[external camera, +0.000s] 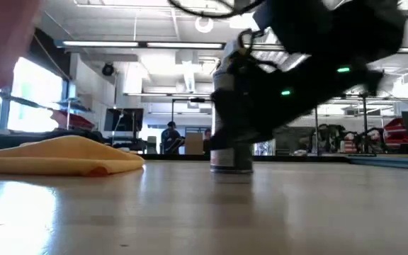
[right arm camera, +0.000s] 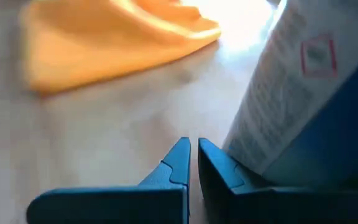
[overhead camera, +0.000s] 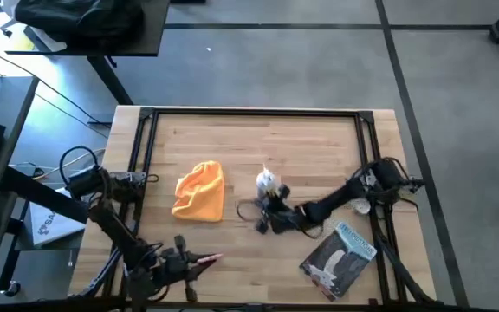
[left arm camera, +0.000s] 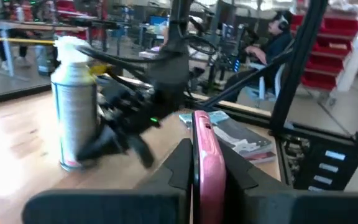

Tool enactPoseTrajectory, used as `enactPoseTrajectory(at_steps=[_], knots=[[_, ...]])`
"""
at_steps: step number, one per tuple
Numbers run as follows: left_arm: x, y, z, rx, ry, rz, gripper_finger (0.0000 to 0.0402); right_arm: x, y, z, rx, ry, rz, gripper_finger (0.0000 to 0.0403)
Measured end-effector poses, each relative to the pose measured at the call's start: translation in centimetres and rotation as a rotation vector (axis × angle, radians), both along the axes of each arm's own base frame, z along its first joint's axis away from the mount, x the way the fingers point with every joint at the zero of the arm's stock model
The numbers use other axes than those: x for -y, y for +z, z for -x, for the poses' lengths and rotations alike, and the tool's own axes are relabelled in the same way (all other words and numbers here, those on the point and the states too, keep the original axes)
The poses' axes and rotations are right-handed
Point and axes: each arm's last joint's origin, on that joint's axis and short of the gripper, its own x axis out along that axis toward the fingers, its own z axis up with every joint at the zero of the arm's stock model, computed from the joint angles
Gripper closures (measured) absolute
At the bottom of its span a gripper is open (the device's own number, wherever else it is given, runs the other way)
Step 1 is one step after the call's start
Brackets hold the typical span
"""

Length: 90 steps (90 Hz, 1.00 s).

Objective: Apply microfiber cloth
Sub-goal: Spray the pink cellphone with the spray bottle, then wipe the phone with the microfiber towel

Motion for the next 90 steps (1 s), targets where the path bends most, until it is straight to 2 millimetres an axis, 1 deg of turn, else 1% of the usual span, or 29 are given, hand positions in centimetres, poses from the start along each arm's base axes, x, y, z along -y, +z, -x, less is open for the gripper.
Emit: enactPoseTrajectory(at_steps=[6, 15, 22, 30, 45, 56, 66, 76, 83, 90], knots=[[0.2, 0.0, 0.5, 0.007, 0.02, 0.008, 0.0385, 1.8, 0.3, -0.7, -0.012, 0.006, -0.013, 0.0403], [0.2, 0.0, 0.6, 0.014, 0.035, 0.016, 0.0385, 3.5, 0.6, -1.8, -0.041, 0.114, -0.067, 0.0403], [0.1, 0.0, 0.5, 0.022, 0.04, 0.034, 0.0386, 3.8, 1.0, -2.3, -0.058, 0.239, -0.113, 0.0403], [-0.2, 0.0, 0.0, 0.028, 0.047, 0.054, 0.0387, 3.1, 1.3, -2.6, -0.08, 0.327, -0.113, 0.0403], [-1.0, 0.0, -1.4, 0.02, 0.052, 0.048, 0.0387, -0.2, 2.1, -1.8, -0.182, 0.426, -0.084, 0.0403], [-2.0, 0.0, -3.0, 0.002, 0.05, 0.022, 0.0388, -3.7, 2.7, -0.5, -0.211, 0.503, -0.096, 0.0403], [-3.1, -0.1, -4.7, -0.038, 0.007, -0.042, 0.0388, -7.5, 3.7, 1.1, -0.191, 0.592, -0.133, 0.0403], [-4.4, -0.1, -6.6, -0.069, -0.082, -0.084, 0.0388, -11.0, 4.8, 3.0, -0.161, 0.685, -0.16, 0.0403], [-5.6, -0.1, -7.9, -0.073, -0.119, -0.083, 0.0389, -13.1, 5.7, 4.4, -0.135, 0.725, -0.172, 0.0403], [-6.8, -0.1, -9.2, -0.071, -0.15, -0.062, 0.0389, -14.7, 6.2, 5.6, -0.106, 0.723, -0.19, 0.0403]])
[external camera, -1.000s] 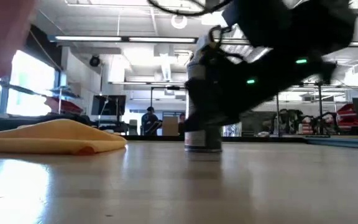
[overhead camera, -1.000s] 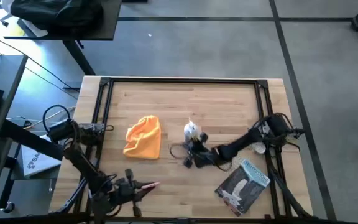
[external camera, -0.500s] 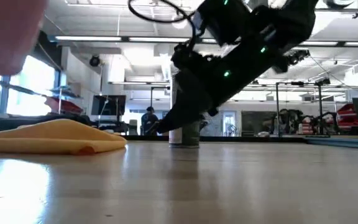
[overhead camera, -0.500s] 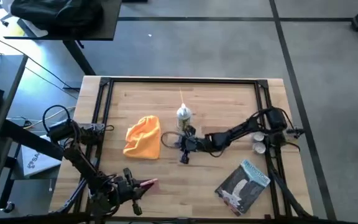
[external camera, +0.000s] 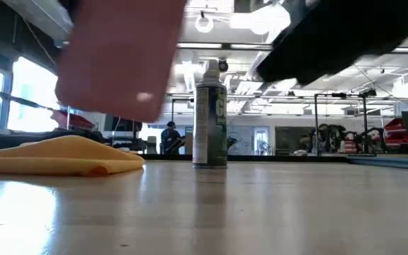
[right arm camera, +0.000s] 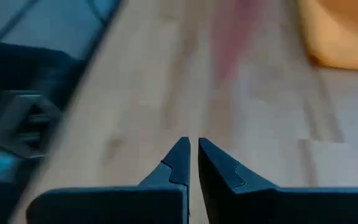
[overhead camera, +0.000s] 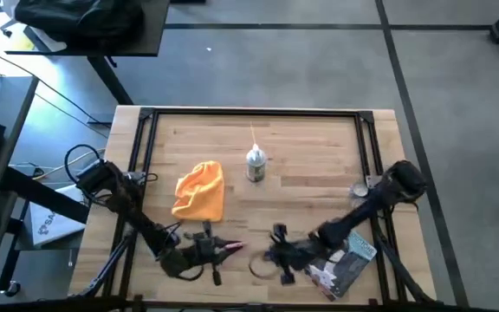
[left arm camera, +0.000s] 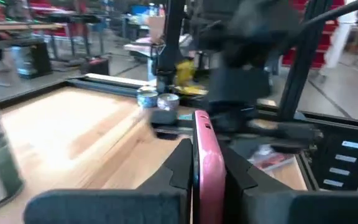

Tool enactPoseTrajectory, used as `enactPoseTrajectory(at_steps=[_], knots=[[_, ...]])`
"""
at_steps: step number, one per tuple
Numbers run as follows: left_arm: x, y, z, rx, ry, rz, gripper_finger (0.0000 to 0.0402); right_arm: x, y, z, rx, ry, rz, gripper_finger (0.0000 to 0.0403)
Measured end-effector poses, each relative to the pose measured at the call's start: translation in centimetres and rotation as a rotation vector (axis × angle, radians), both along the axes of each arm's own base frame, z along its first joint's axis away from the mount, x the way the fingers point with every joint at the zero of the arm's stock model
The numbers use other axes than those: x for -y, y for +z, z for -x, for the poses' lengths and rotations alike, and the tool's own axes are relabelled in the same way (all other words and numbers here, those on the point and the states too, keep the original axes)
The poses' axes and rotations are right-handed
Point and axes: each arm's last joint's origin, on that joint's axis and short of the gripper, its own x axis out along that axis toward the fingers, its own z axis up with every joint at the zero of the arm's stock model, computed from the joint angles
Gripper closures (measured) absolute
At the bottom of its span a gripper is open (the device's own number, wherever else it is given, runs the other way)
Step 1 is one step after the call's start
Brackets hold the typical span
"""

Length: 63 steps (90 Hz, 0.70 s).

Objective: Apply microfiber cloth
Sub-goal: Wipe the phone with the microfiber towel

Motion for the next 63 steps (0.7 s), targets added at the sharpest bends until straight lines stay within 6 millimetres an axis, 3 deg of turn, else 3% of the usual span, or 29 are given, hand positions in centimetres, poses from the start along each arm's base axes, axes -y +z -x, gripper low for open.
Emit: enactPoseTrajectory(at_steps=[13, 27, 47, 63], knots=[[-1.5, 0.8, -1.6, 0.07, -0.082, 0.061, 0.0389, -1.7, 0.0, 1.6, 0.029, -0.088, -0.002, 0.0391], [-1.1, 2.8, -1.1, 0.221, -0.135, -0.006, 0.0389, -2.0, 0.1, 2.1, 0.072, -0.188, 0.008, 0.0344], [0.0, 4.1, 0.3, 0.314, -0.126, -0.05, 0.0389, -0.9, 1.4, 0.2, 0.22, -0.219, 0.022, 0.0263], [0.5, 4.2, 0.9, 0.305, -0.099, -0.042, 0.0389, 0.8, 2.5, -1.9, 0.299, -0.155, -0.013, 0.0243]])
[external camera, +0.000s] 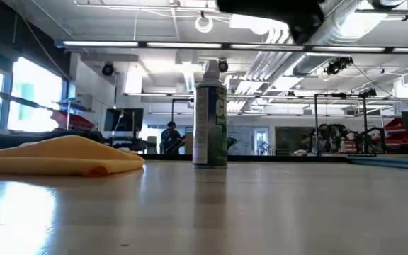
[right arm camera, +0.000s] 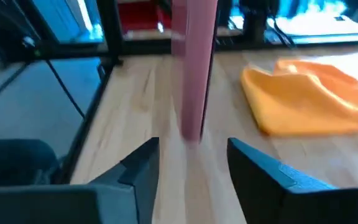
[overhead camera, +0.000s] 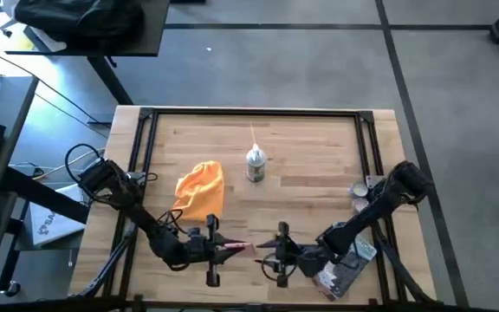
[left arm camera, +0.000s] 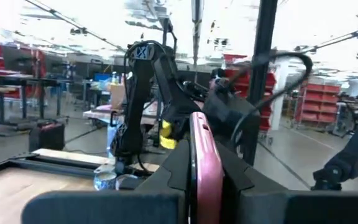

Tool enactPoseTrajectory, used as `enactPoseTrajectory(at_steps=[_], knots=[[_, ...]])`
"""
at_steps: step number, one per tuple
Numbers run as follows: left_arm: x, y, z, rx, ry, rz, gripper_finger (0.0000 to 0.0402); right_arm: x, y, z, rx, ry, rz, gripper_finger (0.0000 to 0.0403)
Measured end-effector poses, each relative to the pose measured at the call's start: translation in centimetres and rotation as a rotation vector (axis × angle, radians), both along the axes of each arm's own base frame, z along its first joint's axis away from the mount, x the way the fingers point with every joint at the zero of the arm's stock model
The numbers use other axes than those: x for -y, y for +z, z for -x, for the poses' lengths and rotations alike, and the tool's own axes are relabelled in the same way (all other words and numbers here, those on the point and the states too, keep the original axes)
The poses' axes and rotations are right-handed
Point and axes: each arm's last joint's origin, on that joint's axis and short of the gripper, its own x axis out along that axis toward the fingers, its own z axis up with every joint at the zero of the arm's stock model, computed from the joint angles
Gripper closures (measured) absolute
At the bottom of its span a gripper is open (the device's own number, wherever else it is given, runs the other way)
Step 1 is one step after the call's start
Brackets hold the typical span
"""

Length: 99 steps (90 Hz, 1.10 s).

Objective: Apply microfiber cloth
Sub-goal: Wipe the phone with the microfiber towel

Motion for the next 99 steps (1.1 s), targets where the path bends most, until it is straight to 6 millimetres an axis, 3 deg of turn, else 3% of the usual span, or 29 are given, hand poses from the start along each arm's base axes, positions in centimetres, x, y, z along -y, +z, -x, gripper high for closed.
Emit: enactPoseTrajectory(at_steps=[21, 42, 71, 99], knots=[[0.0, 0.3, 0.2, 0.018, 0.024, -0.022, 0.0389, 2.5, 0.2, -2.0, -0.016, 0.119, -0.073, 0.0268], [-0.6, 0.3, -0.2, 0.008, 0.07, -0.026, 0.0389, 3.8, 0.6, -2.8, 0.019, 0.185, -0.086, 0.0312], [-1.9, 0.6, -1.3, 0.051, 0.038, -0.04, 0.0387, 4.2, 0.6, -3.1, 0.027, 0.185, -0.052, 0.0391], [-2.1, 1.1, -1.1, 0.04, 0.083, -0.162, 0.0356, 4.4, 1.2, -2.8, 0.029, 0.153, 0.011, 0.0398]])
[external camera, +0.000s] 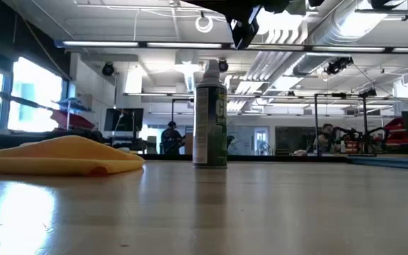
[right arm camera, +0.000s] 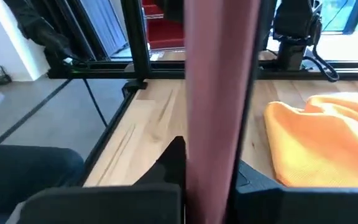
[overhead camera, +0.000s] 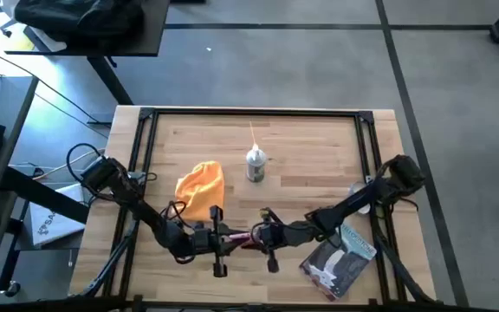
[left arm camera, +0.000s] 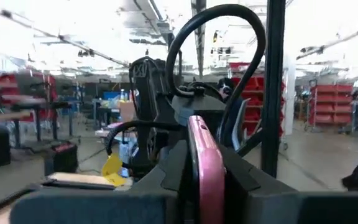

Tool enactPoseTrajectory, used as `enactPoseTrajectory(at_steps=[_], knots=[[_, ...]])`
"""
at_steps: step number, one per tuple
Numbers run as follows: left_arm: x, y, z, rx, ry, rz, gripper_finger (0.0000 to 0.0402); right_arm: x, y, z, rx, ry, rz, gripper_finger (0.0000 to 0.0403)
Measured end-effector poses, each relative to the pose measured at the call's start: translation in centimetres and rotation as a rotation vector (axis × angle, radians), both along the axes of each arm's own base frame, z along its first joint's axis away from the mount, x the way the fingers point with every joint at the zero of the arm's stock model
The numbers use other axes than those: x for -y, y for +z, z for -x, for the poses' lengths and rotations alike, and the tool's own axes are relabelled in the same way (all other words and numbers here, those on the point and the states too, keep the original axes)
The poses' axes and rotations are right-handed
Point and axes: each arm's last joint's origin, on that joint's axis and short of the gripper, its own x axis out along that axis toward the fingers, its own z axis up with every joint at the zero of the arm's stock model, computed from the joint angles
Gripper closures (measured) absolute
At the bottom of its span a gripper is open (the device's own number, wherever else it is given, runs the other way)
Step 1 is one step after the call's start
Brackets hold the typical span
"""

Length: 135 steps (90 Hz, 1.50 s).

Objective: Apply microfiber cloth
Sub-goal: Wipe the phone with the microfiber towel

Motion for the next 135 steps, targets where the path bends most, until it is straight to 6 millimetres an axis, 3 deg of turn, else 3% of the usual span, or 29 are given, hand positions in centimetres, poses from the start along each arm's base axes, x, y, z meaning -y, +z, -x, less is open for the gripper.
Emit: enactPoseTrajectory(at_steps=[13, 27, 47, 70, 87, 111, 124, 135], knots=[[0.9, 2.1, 2.3, -0.064, 0.13, -0.076, 0.0339, 0.9, 2.1, 1.3, -0.047, -0.053, 0.06, 0.04], [1.9, 2.7, 4.8, -0.251, 0.281, -0.146, 0.0318, 2.4, 4.8, 3.7, -0.123, -0.136, 0.142, 0.0401], [1.9, -0.2, 5.3, -0.391, 0.394, -0.097, 0.0292, 4.7, 6.4, 5.1, -0.185, -0.244, 0.212, 0.0401], [-0.9, -3.7, 3.9, -0.502, 0.341, 0.1, 0.0274, 6.0, 4.6, 4.0, -0.288, -0.18, 0.178, 0.0402], [-3.0, -5.5, 3.4, -0.707, 0.275, 0.21, 0.0272, 5.8, 2.4, 3.4, -0.376, -0.189, 0.175, 0.04], [-6.8, -6.9, 4.6, -0.787, 0.574, 0.125, 0.0272, 4.8, -0.9, 2.2, -0.445, -0.155, 0.175, 0.0398], [-8.9, -8.1, 5.1, -0.98, 0.624, 0.231, 0.0272, 4.7, -2.0, 1.9, -0.477, -0.164, 0.142, 0.0398], [-10.2, -10.2, 6.3, -1.03, 0.665, 0.301, 0.0272, 4.7, -2.3, 1.9, -0.486, -0.165, 0.144, 0.0397]])
